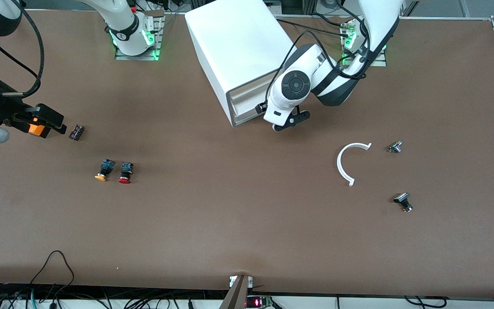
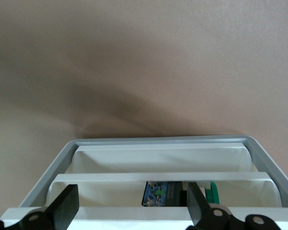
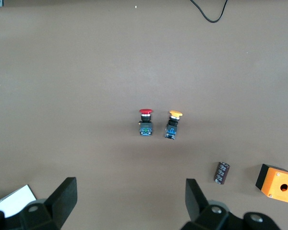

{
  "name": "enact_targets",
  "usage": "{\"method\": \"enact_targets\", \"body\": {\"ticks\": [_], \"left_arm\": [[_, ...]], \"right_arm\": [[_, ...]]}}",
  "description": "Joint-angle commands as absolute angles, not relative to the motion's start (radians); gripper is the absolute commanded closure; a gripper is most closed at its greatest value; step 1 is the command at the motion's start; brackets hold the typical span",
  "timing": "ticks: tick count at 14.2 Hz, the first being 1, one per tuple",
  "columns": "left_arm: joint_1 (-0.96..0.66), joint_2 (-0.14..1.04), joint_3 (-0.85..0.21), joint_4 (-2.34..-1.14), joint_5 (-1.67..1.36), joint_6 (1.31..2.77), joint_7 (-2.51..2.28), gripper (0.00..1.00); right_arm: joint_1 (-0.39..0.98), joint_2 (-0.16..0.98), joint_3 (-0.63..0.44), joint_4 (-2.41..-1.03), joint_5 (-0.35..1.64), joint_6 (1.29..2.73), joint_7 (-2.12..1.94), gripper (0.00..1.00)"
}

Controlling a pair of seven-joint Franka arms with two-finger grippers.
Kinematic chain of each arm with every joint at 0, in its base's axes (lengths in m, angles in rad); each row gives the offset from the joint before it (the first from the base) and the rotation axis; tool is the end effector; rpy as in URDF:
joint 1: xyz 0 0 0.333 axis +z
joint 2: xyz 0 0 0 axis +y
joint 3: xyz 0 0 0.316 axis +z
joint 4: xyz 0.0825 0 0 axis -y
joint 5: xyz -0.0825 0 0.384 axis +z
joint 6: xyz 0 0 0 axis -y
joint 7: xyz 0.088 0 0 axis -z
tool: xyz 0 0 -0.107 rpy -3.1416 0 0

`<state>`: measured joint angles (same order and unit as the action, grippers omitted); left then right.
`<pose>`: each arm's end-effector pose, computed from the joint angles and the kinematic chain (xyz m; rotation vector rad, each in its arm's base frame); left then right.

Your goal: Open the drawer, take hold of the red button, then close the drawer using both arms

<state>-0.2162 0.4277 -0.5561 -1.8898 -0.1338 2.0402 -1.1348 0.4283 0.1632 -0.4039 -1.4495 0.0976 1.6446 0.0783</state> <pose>0.4385 -0.4142 0.2970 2.9846 0.6887 -0.6232 0.6068 0.0447 0.6008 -3.1039 0.0818 -0.0668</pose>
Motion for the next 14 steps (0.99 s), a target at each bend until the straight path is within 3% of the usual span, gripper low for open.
{"method": "enact_targets", "body": {"ticks": [1, 3, 4, 11, 14], "left_arm": [[-0.203, 0.388, -0.581, -1.928, -0.169, 2.048, -1.14, 0.01], [-0.202, 0.385, -0.581, -1.928, -0.181, 2.043, -1.138, 0.01], [-0.202, 0.384, -0.586, -1.93, -0.184, 2.043, -1.138, 0.01], [-0.193, 0.356, -0.588, -1.924, -0.189, 1.997, -1.121, 0.01], [-0.125, 0.312, -0.578, -1.867, -0.172, 1.909, -1.021, 0.01]], "right_arm": [[0.349, 0.17, -0.335, -1.422, 0.075, 1.62, 0.084, 0.0], [0.194, 0.163, -0.128, -1.419, 0.02, 1.618, 0.092, 0.0], [0.158, 0.16, -0.092, -1.419, 0.014, 1.612, 0.089, 0.0], [0.123, 0.156, 0.005, -1.417, -0.075, 1.585, 0.142, 0.0], [0.123, 0.143, 0.006, -1.419, -0.064, 1.583, 0.173, 0.0]]}}
